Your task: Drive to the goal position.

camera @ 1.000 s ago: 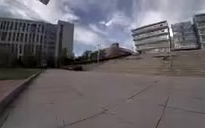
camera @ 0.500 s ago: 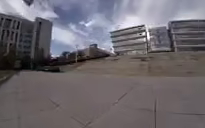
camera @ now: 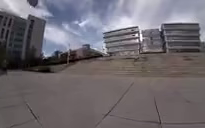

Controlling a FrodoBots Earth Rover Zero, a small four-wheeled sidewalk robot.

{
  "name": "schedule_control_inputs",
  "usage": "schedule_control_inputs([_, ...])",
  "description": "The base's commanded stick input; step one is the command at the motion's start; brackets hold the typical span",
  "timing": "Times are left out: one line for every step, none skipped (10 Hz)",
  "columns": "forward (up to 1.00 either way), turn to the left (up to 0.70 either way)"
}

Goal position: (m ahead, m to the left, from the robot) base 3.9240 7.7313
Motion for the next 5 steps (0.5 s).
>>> schedule_control_inputs([0.70, 0.35])
schedule_control_inputs([0.70, 0.35])
schedule_control_inputs([0.70, 0.35])
schedule_control_inputs([0.70, 0.35])
schedule_control_inputs([0.70, 0.35])
